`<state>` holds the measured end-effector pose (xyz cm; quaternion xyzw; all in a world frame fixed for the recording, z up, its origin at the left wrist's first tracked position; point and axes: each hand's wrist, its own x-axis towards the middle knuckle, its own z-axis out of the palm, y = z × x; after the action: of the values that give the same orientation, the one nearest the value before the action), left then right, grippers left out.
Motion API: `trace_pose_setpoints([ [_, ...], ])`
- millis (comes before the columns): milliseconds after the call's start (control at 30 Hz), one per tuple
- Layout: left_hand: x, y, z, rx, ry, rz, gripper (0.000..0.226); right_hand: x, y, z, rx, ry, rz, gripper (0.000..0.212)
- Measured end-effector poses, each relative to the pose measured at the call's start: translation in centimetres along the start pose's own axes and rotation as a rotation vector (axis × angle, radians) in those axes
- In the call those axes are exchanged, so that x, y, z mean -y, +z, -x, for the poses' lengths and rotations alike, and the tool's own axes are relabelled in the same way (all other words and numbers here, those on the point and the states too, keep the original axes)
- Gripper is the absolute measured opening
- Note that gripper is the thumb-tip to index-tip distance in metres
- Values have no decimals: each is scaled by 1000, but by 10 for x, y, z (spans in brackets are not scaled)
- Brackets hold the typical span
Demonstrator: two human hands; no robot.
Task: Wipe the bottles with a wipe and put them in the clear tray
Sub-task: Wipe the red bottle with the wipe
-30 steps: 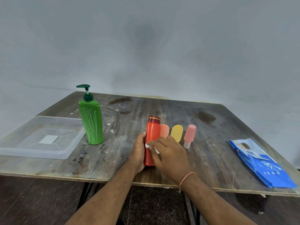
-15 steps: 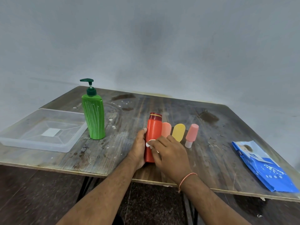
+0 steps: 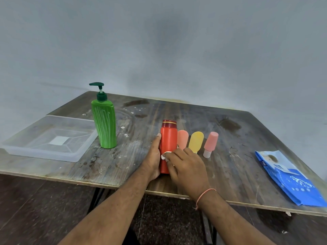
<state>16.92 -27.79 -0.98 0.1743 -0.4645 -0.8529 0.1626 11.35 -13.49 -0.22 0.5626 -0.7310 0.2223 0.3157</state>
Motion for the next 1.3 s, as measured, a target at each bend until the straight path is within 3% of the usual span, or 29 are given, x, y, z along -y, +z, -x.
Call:
trace_pose_setpoints([
  [233,1,5,-5,49,-6,131,86,-1,-10,32,69,-162,18,13],
  [500,-1,1,-1,-14,-36,0,86,-9,-8,0,27,59,-18,21],
  [767,1,-1,-8,-63,-17,88,86,-5,-9,35,47,-83,-73,15],
  [1033,0,0,-1,-61,-8,82,80,-12,-4,0,-38,99,-86,20],
  [1300,1,-2,-4,-109,0,46,84,-12,-5,33,13,-61,-140,16],
])
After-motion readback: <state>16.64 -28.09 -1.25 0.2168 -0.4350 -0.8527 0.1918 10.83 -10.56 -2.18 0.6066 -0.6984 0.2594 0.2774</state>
